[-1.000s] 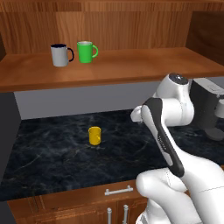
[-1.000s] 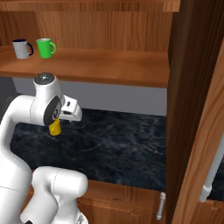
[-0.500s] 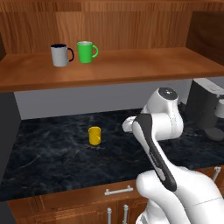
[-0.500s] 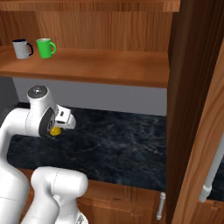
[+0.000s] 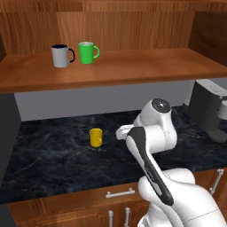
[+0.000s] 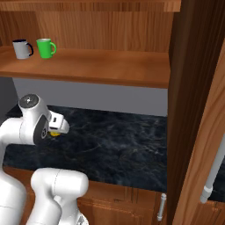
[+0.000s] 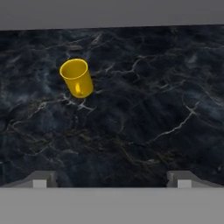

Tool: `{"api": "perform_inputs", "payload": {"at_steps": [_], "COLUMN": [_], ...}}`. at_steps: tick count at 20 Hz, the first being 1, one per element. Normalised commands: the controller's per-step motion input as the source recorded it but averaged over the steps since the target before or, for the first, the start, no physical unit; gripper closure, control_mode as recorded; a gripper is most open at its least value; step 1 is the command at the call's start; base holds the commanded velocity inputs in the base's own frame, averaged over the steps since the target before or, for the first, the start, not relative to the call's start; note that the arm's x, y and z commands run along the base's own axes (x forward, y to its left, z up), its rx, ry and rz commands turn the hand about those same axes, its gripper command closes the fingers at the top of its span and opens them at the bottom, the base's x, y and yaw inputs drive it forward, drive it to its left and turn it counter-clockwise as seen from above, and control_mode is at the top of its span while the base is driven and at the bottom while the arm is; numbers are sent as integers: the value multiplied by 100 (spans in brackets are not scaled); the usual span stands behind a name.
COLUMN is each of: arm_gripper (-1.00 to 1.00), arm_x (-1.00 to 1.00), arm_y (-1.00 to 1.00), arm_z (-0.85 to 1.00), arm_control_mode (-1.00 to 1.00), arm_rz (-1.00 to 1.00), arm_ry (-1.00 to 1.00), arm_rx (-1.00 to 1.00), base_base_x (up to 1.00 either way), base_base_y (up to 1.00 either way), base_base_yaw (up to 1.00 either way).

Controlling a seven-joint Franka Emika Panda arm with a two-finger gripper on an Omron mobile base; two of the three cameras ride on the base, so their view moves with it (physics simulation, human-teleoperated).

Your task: Pick the mug on the counter and place it in the cabinet with the handle facing the right, like the mugs already inside.

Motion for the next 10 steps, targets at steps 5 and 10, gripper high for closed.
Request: {"api": "perform_inputs", "payload": {"at_steps": [5,10], "arm_gripper": [-100,-100], "arm_x": [5,7], "arm_y": [30,24], "arm_z": [-10,-22], "arm_control_mode": [-100,-100], "arm_rz": [0,0], "arm_ry": [-2,0], "arm_rx": [0,0], "base_base_x": [0,0], "base_base_y": [0,0], "base_base_yaw": [0,0]}}
